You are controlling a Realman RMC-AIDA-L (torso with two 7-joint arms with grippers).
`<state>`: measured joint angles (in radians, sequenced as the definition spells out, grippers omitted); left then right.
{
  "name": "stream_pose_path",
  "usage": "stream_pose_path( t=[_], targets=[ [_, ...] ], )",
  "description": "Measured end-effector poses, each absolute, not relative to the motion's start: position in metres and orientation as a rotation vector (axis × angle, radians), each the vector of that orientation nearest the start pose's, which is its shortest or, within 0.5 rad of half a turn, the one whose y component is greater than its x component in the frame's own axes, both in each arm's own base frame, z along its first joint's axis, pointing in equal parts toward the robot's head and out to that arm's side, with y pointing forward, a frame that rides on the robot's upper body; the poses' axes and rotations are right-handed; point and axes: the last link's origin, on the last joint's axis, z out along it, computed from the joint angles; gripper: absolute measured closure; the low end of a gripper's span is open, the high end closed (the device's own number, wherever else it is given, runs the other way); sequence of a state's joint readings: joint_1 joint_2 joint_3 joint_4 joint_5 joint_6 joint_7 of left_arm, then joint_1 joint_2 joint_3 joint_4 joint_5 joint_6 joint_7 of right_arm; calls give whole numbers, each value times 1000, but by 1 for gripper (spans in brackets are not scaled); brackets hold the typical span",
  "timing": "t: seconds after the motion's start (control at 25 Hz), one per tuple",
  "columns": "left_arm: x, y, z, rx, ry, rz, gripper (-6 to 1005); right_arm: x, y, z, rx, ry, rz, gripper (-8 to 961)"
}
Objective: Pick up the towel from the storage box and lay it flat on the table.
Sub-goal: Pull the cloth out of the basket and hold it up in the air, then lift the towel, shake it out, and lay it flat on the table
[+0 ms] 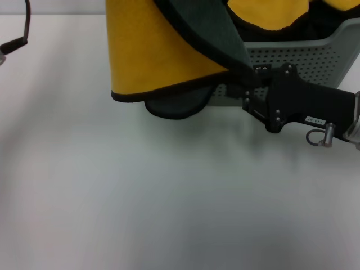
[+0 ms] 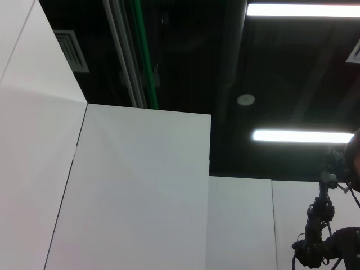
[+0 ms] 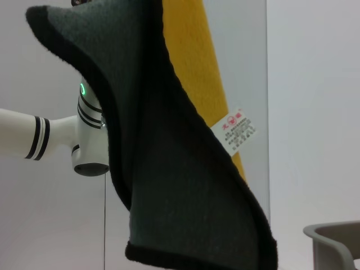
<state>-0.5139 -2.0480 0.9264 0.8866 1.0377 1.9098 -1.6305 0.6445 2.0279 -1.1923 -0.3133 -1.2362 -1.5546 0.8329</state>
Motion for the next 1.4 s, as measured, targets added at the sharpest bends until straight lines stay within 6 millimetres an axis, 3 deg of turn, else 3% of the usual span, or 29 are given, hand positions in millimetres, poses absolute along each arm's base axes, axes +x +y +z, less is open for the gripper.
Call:
stream_pose_path(
  t=[0.08, 0.32, 0.6, 0.68, 0.88, 1.0, 1.04, 1.16, 1.4],
  targets=[
    [-139, 313, 108, -2497, -122, -1863, 984, 197, 339, -30, -2597, 34, 1152, 792],
    [-153, 310, 104, -2464, -183, -1858, 984, 200, 340, -20, -2486, 5, 1190, 942],
    [-212, 303, 79, -2352, -473, -1781, 984, 187, 346, 7, -2381, -119, 1266, 938],
    [-234, 297, 69, -2330, -575, -1720, 984, 180, 346, 18, -2355, -196, 1282, 937],
    [-267, 280, 45, -2292, -688, -1547, 983, 161, 344, 35, -2311, -365, 1308, 935],
    [-272, 277, 39, -2287, -713, -1507, 983, 148, 345, 42, -2297, -451, 1314, 934],
    [-280, 274, 24, -2299, -754, -1411, 983, 145, 346, 44, -2291, -475, 1317, 933],
    [-285, 279, 9, -2307, -799, -1316, 983, 136, 347, 51, -2257, -519, 1335, 932],
    [-276, 284, -17, -2381, -752, -1222, 983, 125, 349, 64, -2169, -545, 1409, 929]
  ],
)
